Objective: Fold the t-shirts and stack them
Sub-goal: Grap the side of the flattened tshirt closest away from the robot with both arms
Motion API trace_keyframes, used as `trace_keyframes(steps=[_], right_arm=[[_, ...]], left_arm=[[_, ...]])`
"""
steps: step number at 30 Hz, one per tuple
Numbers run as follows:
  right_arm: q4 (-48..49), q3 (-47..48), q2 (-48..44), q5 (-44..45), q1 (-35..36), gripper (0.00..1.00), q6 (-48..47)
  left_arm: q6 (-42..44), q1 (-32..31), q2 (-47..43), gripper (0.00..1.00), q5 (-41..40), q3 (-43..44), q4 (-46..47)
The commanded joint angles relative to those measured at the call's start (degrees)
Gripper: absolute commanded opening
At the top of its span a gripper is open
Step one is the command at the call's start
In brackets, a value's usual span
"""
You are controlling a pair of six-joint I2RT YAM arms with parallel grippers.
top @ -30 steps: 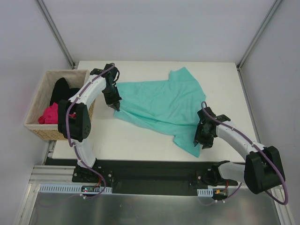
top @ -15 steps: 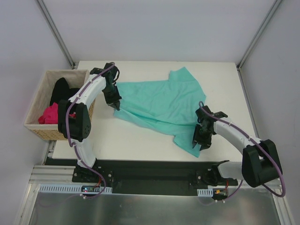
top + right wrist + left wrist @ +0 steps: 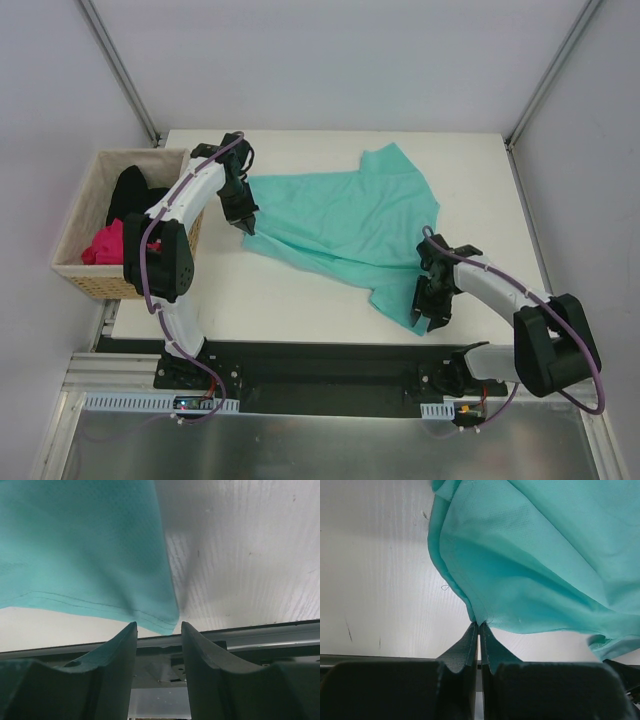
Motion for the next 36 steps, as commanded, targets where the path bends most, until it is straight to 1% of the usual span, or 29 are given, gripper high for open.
trace_keyframes(steps=[1, 9, 11, 12, 26, 36], right_arm=[[-0.1, -0.5, 0.2, 0.5, 0.3, 0.43, 1.2], [-0.4, -0.2, 0.8, 0.3, 0.3, 0.43, 1.1], [-0.5, -0.2, 0.9, 0.1, 0.3, 0.38, 1.0], [-0.5, -0.1, 1.0, -0.1, 0.3, 0.38, 0.9], [-2.3, 3.4, 3.3, -2.8, 0.1, 0.38, 0.8], [-3.6, 4.8, 2.9, -1.9, -0.2, 0.38, 1.4]], left_arm=[[1.4, 0.6, -1.6, 0.0, -0.4, 1.6, -2.3], [1.3, 0.6, -2.4, 0.0, -0.7, 1.3, -2.8], [1.2, 0.6, -2.5, 0.0, -0.8, 1.2, -2.8], [1.2, 0.6, -2.6, 0.0, -0.8, 1.1, -2.8], [0.9, 0.9, -4.4, 0.0, -0.9, 0.4, -3.0], [1.3, 1.7, -4.2, 0.0, -1.0, -0.1, -2.9]])
